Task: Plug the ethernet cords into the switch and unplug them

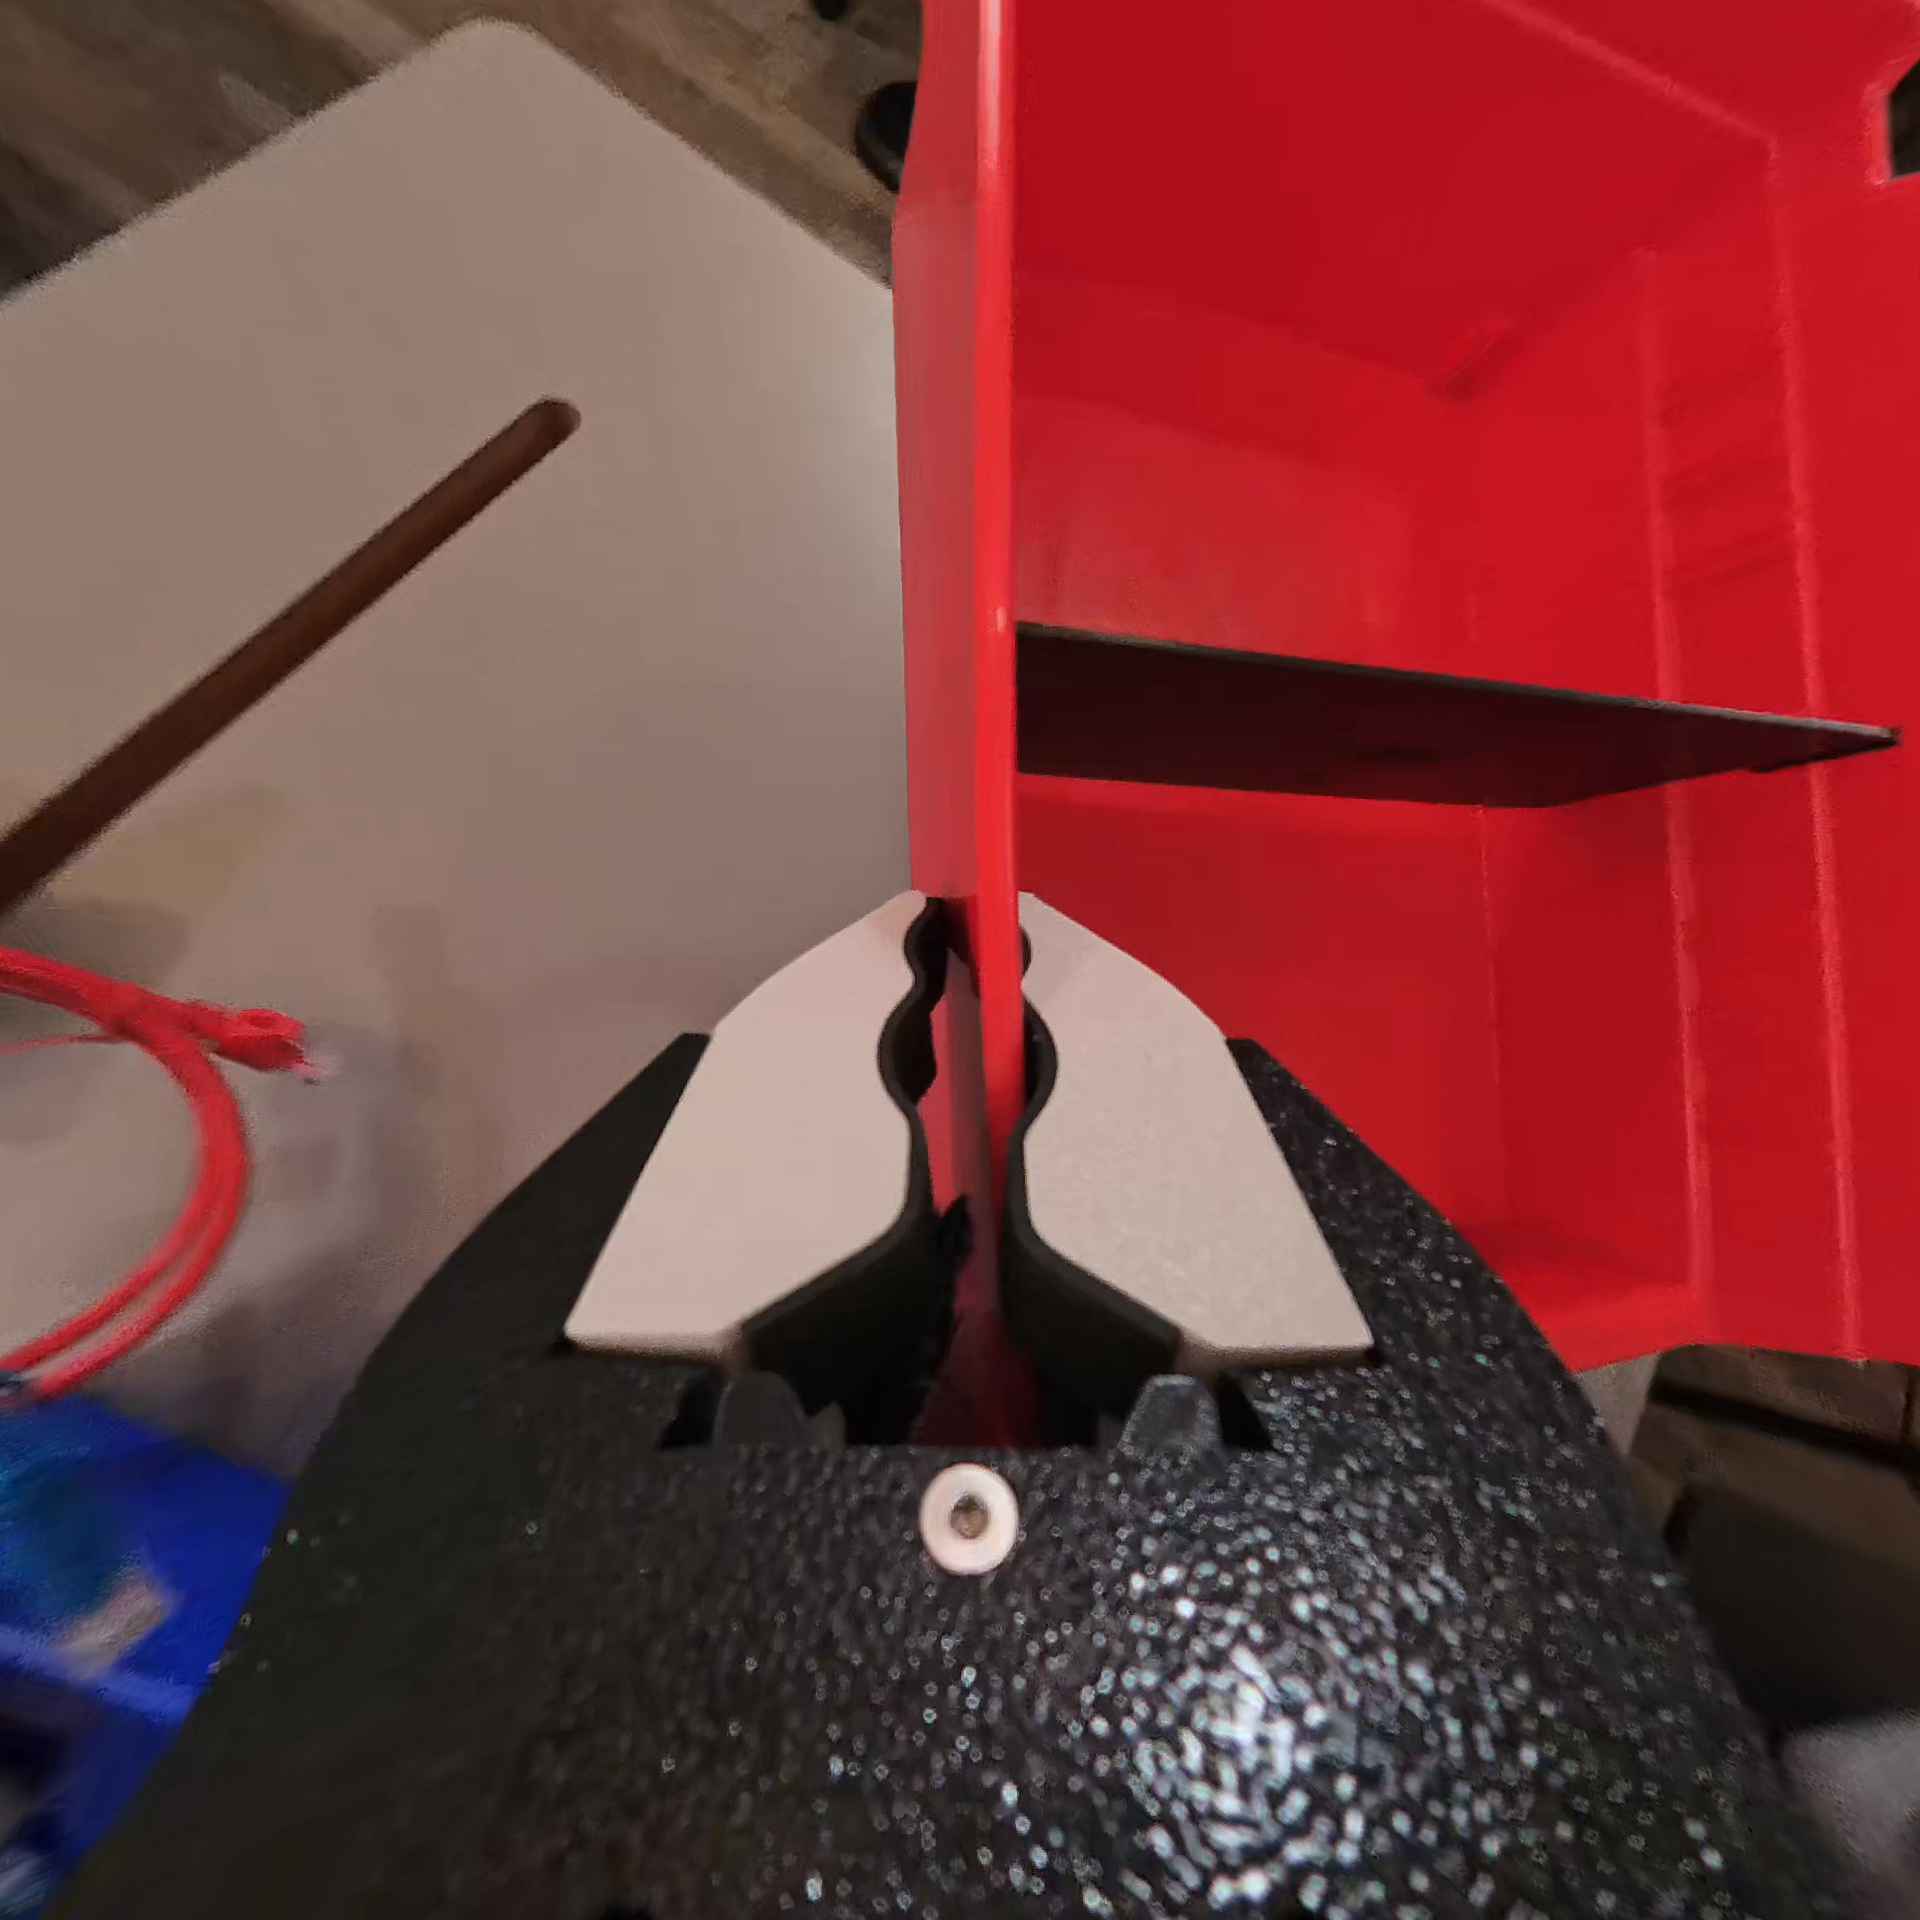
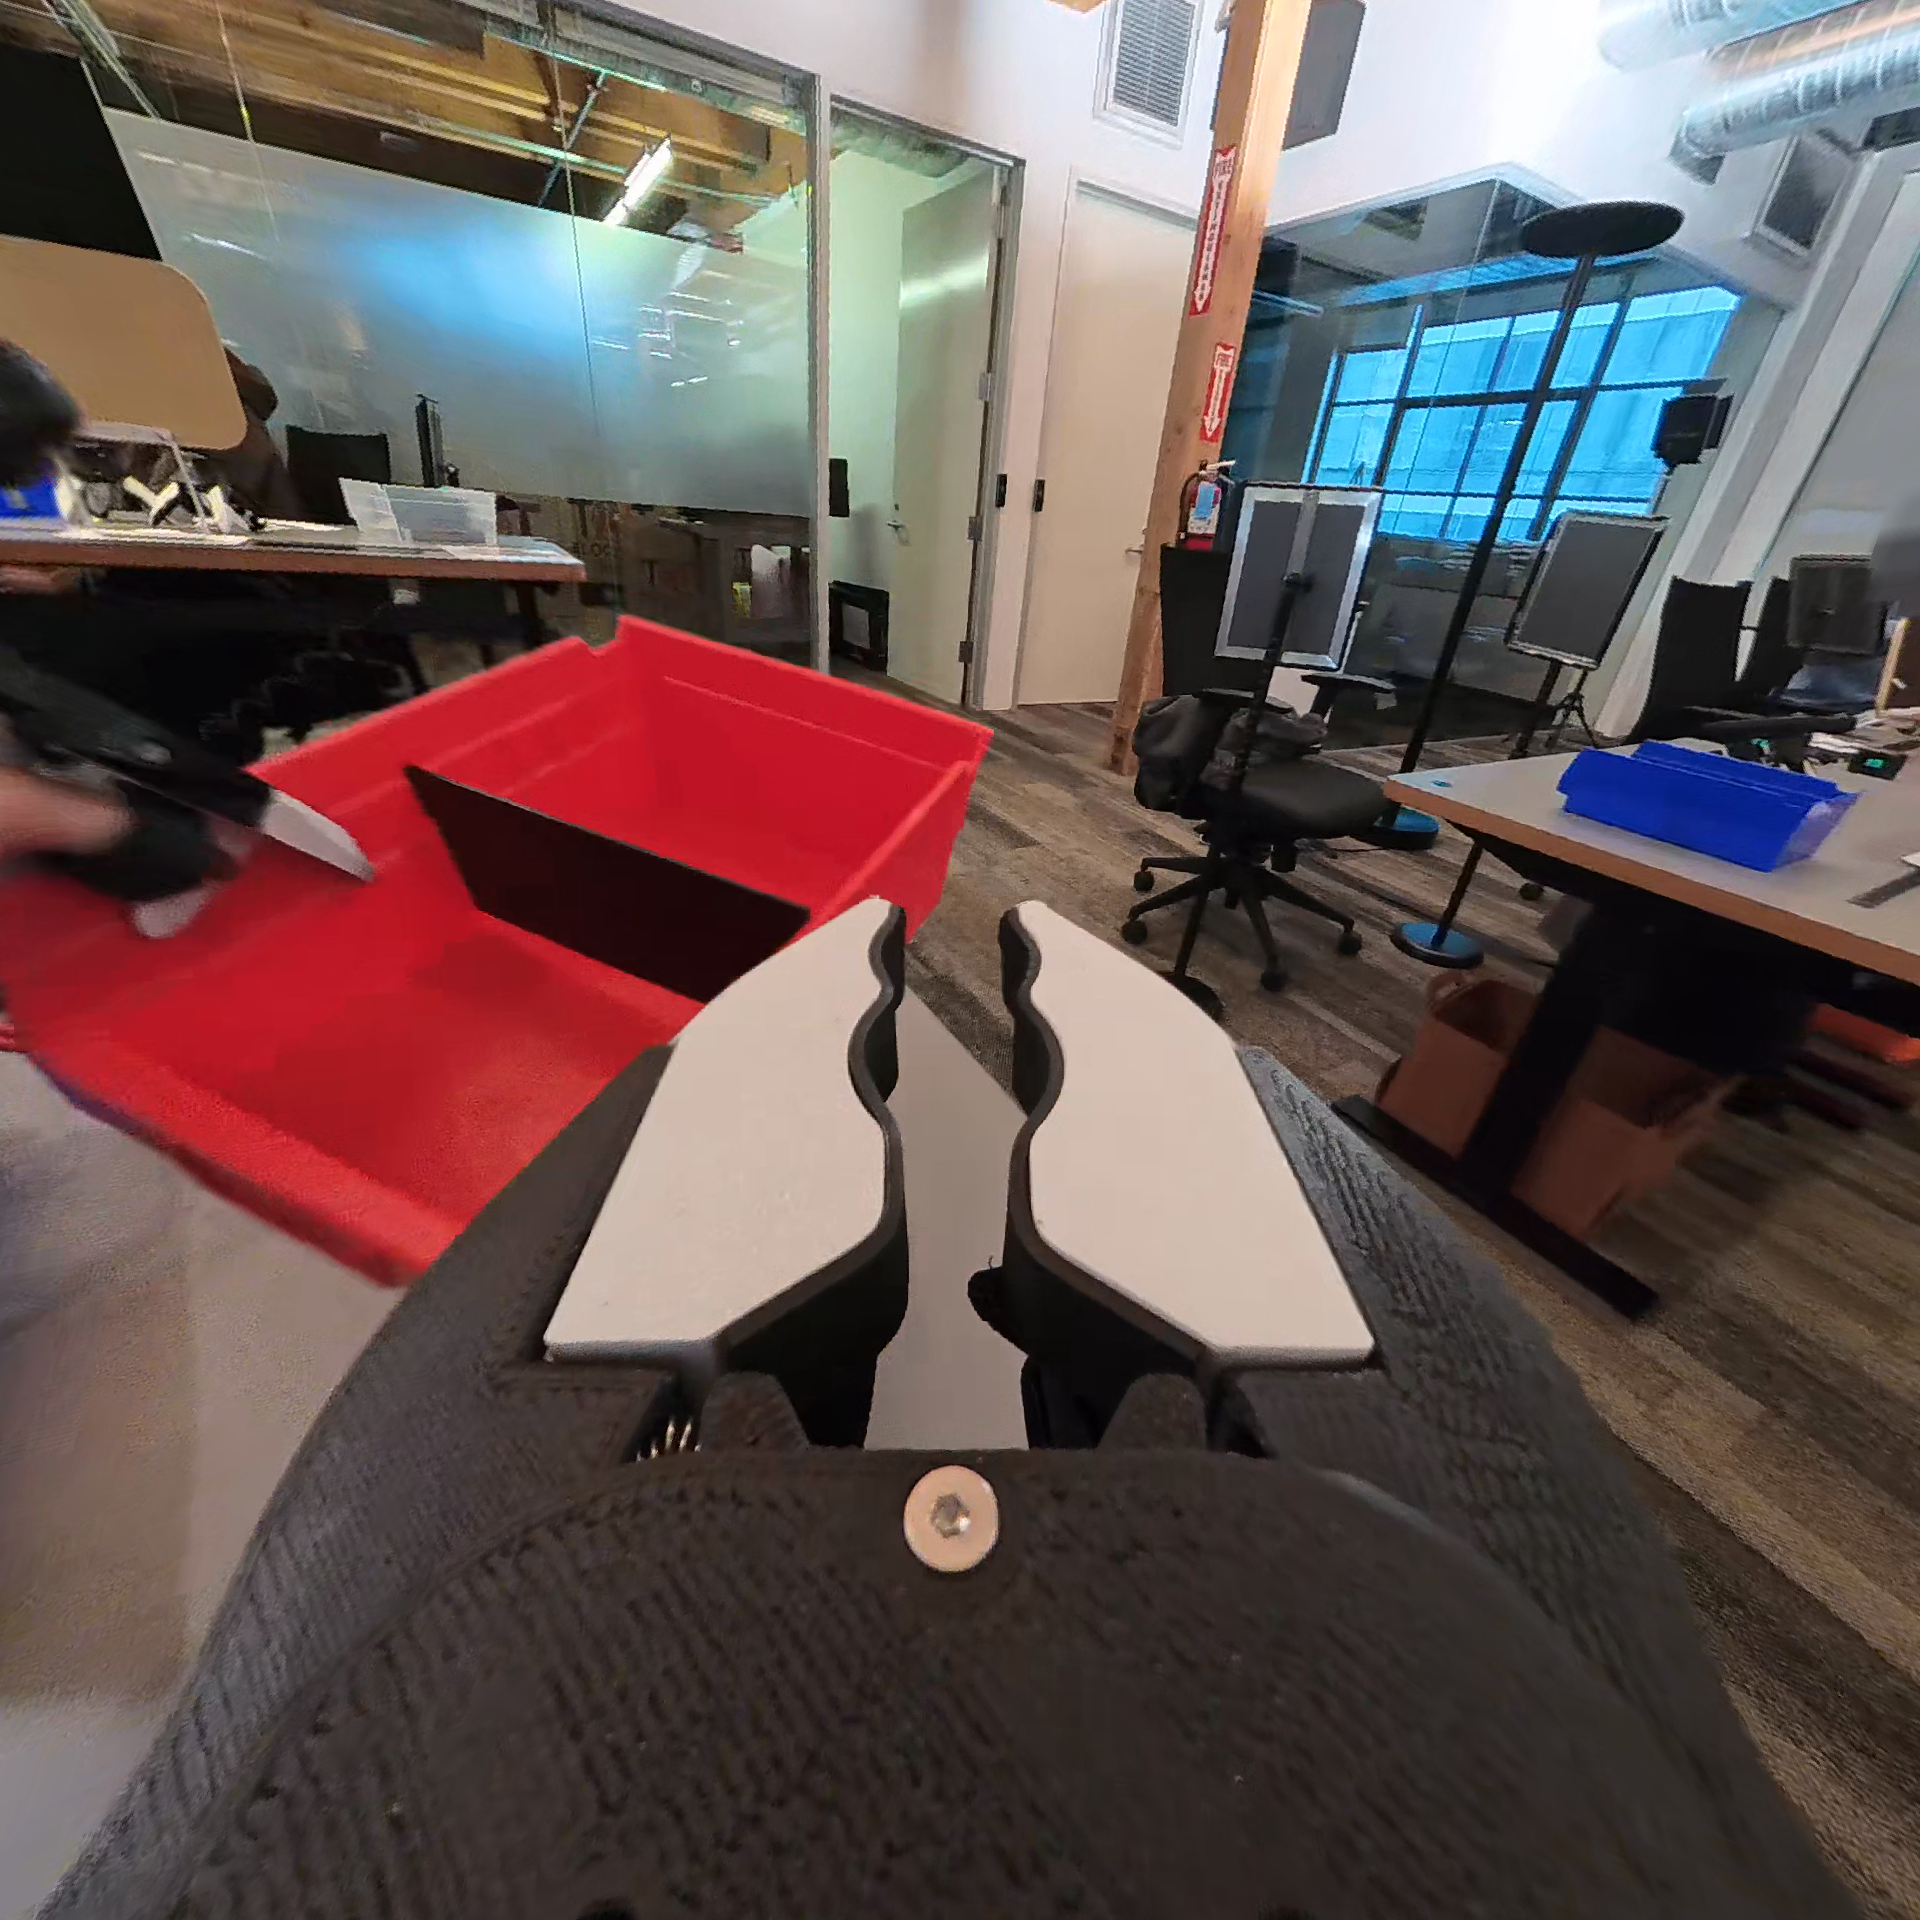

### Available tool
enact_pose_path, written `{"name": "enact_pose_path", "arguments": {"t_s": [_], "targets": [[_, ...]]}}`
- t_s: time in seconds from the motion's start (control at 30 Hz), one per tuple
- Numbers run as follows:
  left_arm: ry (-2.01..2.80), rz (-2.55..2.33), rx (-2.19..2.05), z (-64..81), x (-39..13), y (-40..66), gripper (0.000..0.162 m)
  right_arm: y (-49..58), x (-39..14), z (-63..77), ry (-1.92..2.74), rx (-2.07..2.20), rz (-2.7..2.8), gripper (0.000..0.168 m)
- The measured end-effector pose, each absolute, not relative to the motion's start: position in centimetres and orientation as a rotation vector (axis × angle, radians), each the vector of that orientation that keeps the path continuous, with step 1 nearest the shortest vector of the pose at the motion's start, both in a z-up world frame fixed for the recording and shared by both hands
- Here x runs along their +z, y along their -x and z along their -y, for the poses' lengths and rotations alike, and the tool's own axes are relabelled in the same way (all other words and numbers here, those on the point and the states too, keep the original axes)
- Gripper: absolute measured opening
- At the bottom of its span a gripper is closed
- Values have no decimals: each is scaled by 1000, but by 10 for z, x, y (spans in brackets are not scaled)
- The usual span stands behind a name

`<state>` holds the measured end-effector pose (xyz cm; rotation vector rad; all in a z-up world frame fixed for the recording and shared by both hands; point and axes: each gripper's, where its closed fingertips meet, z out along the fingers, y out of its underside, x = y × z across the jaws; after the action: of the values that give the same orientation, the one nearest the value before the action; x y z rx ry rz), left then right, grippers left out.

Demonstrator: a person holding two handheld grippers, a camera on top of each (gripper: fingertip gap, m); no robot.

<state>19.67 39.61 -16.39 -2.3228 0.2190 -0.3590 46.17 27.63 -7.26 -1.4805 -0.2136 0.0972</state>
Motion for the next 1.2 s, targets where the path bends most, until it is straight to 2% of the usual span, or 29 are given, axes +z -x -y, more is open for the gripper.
{"name": "enact_pose_path", "arguments": {"t_s": [0.17, 0.33, 0.57, 0.7, 0.8, 0.83, 0.93, 0.97, 1.07, 1.2], "targets": [[2380, 64, -231, -402, -216, -203, 8, -446, -95, -281, 1540, 173, 310, 17], [2358, 290, -135, -391, -240, -197, 8, -441, -107, -279, 1544, 246, 340, 17], [2250, 614, -187, -380, -258, -204, 10, -442, -106, -274, 1532, 301, 331, 17], [2154, 641, -301, -383, -256, -218, 21, -444, -101, -274, 1517, 292, 322, 17], [2086, 660, -345, -383, -247, -217, 23, -440, -101, -272, 1513, 306, 331, 17], [2057, 654, -399, -384, -240, -219, 28, -438, -102, -272, 1516, 301, 340, 17], [1880, 559, -563, -384, -200, -232, 69, -435, -106, -273, 1529, 263, 359, 17], [1849, 496, -556, -379, -185, -237, 78, -433, -107, -273, 1532, 259, 365, 17], [1770, 319, -521, -354, -138, -248, 91, -420, -109, -270, 1532, 272, 399, 17], [1718, 107, -488, -299, -89, -238, 95, -393, -114, -261, 1534, 252, 500, 18]]}}
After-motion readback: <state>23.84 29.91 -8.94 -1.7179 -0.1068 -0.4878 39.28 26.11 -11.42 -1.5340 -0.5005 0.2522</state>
